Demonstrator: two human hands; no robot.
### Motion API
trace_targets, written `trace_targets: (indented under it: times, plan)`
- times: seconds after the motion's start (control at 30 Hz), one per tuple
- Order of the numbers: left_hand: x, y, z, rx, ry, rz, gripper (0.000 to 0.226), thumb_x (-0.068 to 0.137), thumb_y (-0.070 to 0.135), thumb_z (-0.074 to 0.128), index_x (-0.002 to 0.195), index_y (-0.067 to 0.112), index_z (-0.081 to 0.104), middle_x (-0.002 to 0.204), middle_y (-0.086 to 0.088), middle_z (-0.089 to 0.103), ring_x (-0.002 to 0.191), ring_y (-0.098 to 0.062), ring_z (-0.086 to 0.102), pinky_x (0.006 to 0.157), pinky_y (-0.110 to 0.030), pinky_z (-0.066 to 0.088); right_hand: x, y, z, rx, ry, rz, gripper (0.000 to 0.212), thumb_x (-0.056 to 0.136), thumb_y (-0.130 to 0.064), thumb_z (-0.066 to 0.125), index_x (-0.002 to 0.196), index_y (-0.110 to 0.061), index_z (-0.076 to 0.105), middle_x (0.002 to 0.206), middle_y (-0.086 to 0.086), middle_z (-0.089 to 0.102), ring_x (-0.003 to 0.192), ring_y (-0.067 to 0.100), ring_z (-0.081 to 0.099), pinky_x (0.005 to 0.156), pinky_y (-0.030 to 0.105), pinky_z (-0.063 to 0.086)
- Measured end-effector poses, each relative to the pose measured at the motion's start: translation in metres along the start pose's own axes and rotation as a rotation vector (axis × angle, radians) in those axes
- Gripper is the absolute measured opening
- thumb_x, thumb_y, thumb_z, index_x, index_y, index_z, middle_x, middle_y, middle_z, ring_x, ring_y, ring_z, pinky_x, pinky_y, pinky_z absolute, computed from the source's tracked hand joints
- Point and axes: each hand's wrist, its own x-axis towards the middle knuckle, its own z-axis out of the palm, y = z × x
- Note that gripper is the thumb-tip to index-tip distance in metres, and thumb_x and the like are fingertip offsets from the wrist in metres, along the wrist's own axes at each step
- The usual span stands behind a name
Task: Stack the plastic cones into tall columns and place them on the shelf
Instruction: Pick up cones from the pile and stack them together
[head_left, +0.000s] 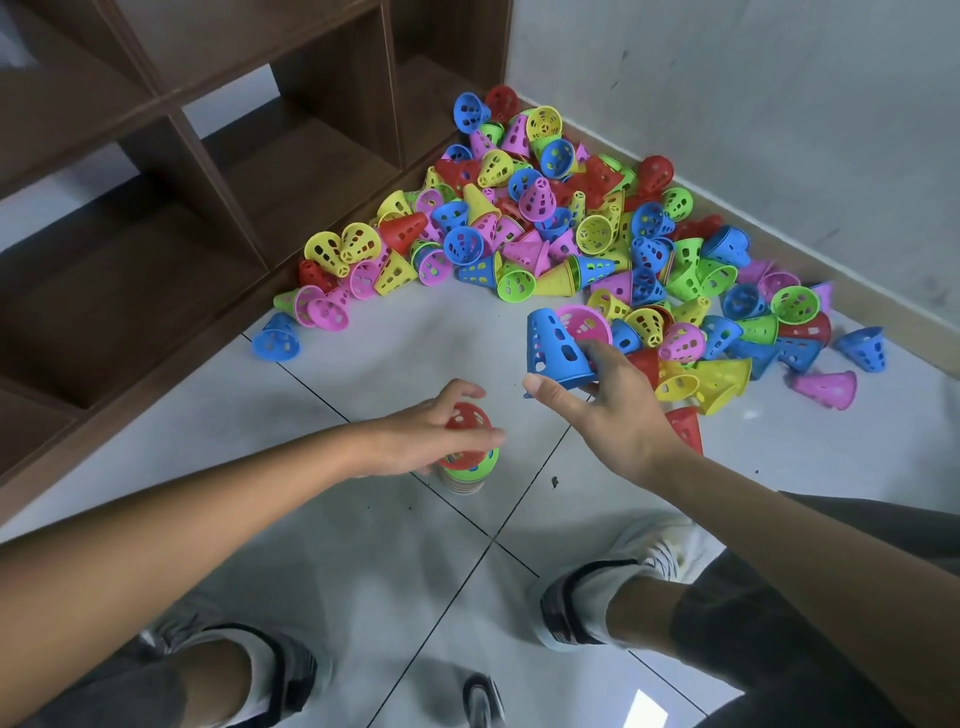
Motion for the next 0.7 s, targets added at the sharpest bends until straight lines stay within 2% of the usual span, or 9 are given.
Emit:
trace_targets:
  times: [0.1,0.17,0.27,0.33,0.43,0.53,0.63,0.7]
  plan:
    - [0.004,-0.010,0.000,0.126,0.060,-0.003,0.091,0.064,0.093,0.048,0.144,0.051,0.033,0.150,0.003,0.040,0.140,-0.015,0.038,0.115,-0.040,0.035,-0.003,0.000,0.000,-0.011,-0.023,-0.016,0.072,0.073,-0.083,0.058,0.104,-0.019,0.058,0.101,-0.001,0.060,0.094,0.019,0.057,0.087,0.040,0.051]
    - [-0.001,-0.007,-0.004,0.084,0.148,0.051,0.083,0.070,0.087,0.045,0.141,0.043,0.044,0.149,0.007,0.043,0.141,-0.010,0.036,0.111,-0.031,0.032,-0.005,-0.003,0.000,-0.050,-0.033,-0.048,0.077,0.074,-0.084,0.056,0.112,-0.017,0.056,0.103,-0.005,0.056,0.092,0.014,0.052,0.084,0.031,0.044]
    - [-0.007,0.007,-0.010,-0.115,0.268,0.222,0.061,0.083,0.069,0.052,0.125,0.026,0.064,0.130,0.011,0.065,0.126,0.000,0.054,0.104,-0.021,0.038,-0.010,-0.009,0.001,-0.132,-0.039,-0.144,0.086,0.073,-0.083,0.054,0.126,-0.015,0.053,0.107,-0.007,0.051,0.093,0.007,0.047,0.081,0.021,0.035]
    - [-0.012,0.018,-0.011,-0.206,0.308,0.300,0.050,0.090,0.054,0.053,0.119,0.016,0.067,0.119,0.003,0.072,0.118,-0.005,0.063,0.105,-0.024,0.044,-0.012,-0.014,0.002,-0.164,-0.061,-0.188,0.088,0.074,-0.080,0.055,0.132,-0.015,0.051,0.111,-0.010,0.049,0.096,0.004,0.046,0.084,0.020,0.037]
    - [-0.016,0.031,-0.003,-0.290,0.360,0.323,0.039,0.095,0.044,0.062,0.112,0.009,0.068,0.106,-0.003,0.076,0.108,-0.017,0.069,0.098,-0.033,0.054,-0.015,-0.020,0.007,-0.183,-0.081,-0.258,0.084,0.079,-0.071,0.065,0.139,-0.014,0.048,0.117,-0.010,0.046,0.104,0.005,0.047,0.092,0.015,0.035]
    - [-0.018,0.037,0.005,-0.360,0.435,0.307,0.026,0.096,0.029,0.067,0.105,0.004,0.065,0.098,-0.005,0.077,0.097,-0.021,0.072,0.092,-0.040,0.058,-0.018,-0.026,0.008,-0.186,-0.089,-0.289,0.087,0.078,-0.068,0.067,0.142,-0.013,0.046,0.120,-0.012,0.043,0.111,0.003,0.044,0.091,0.009,0.029]
    - [-0.020,0.035,0.005,-0.380,0.483,0.298,0.027,0.097,0.025,0.066,0.102,-0.001,0.062,0.098,-0.015,0.073,0.092,-0.024,0.072,0.089,-0.042,0.058,-0.019,-0.027,0.008,-0.194,-0.134,-0.284,0.096,0.074,-0.076,0.060,0.143,-0.012,0.044,0.123,-0.012,0.043,0.112,0.003,0.045,0.096,0.016,0.034]
    - [-0.020,0.033,0.003,-0.384,0.500,0.299,0.027,0.097,0.023,0.067,0.103,-0.003,0.063,0.099,-0.020,0.071,0.086,-0.020,0.070,0.087,-0.042,0.058,-0.020,-0.026,0.006,-0.181,-0.160,-0.287,0.098,0.073,-0.079,0.057,0.144,-0.012,0.043,0.124,-0.012,0.043,0.110,-0.001,0.042,0.098,0.016,0.034]
